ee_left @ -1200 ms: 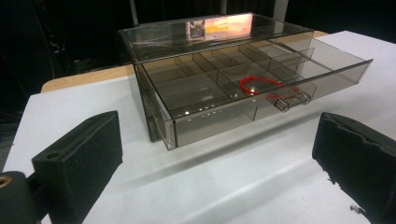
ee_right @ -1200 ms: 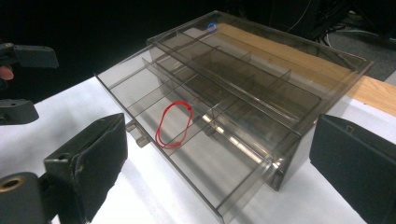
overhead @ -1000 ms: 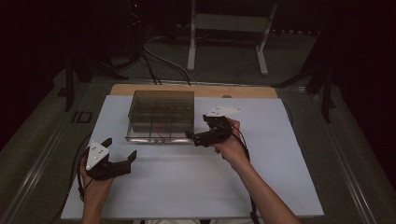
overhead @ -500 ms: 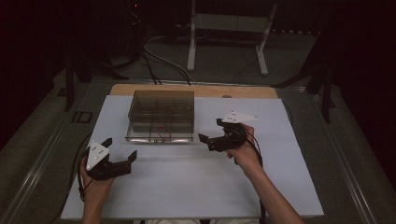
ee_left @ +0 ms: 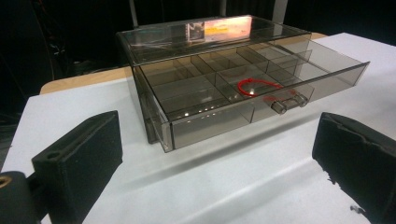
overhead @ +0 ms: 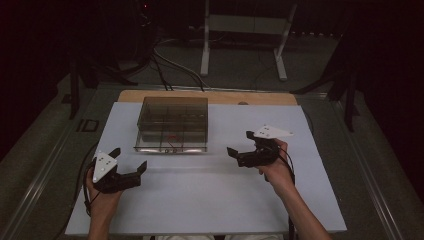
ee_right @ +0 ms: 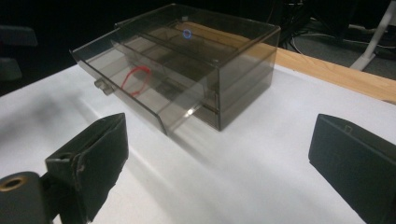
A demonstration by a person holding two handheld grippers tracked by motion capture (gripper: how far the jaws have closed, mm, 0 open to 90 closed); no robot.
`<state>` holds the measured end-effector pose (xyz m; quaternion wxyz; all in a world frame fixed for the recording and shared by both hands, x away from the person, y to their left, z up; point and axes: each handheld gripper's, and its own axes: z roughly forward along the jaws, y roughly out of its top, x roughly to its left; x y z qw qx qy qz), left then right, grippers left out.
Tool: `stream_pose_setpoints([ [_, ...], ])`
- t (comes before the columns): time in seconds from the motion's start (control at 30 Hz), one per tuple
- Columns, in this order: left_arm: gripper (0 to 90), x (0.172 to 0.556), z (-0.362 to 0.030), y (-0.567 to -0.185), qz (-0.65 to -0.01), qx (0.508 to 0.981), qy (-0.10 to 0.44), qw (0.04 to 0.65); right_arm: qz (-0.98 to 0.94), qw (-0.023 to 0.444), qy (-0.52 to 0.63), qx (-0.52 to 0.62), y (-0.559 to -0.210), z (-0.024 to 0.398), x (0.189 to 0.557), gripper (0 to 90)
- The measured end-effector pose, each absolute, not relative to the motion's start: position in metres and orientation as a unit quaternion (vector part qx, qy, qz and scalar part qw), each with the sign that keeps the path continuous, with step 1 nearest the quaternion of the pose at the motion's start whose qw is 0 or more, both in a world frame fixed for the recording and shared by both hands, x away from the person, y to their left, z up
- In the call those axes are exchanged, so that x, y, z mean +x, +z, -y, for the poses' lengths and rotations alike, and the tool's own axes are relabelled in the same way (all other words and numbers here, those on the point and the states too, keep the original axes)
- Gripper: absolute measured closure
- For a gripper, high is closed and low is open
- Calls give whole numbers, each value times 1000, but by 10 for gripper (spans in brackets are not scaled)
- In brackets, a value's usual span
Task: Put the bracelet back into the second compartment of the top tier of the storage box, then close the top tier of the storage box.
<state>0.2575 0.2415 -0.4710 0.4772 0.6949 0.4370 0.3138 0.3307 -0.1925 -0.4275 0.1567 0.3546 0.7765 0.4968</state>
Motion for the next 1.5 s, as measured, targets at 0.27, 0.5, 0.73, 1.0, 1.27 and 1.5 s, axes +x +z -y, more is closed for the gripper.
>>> stream_pose_setpoints([
  [0.27, 32, 257, -241, -471, -436, 692, 314, 482, -772, 170, 497, 358, -435, 215, 318, 49],
  [0.5, 32, 257, -239, -472, -435, 691, 313, 485, -761, 185, 499, 372, -447, 236, 307, 49],
  [0.73, 32, 257, -239, -472, -434, 690, 312, 489, -756, 192, 495, 383, -458, 251, 298, 50],
  [1.0, 32, 257, -238, -472, -435, 690, 311, 488, -758, 188, 491, 385, -467, 266, 285, 49],
  [1.27, 32, 258, -237, -472, -433, 690, 307, 492, -742, 194, 497, 407, -472, 284, 276, 49],
  [1.5, 32, 258, -235, -472, -430, 694, 300, 494, -737, 196, 496, 415, -475, 289, 274, 49],
])
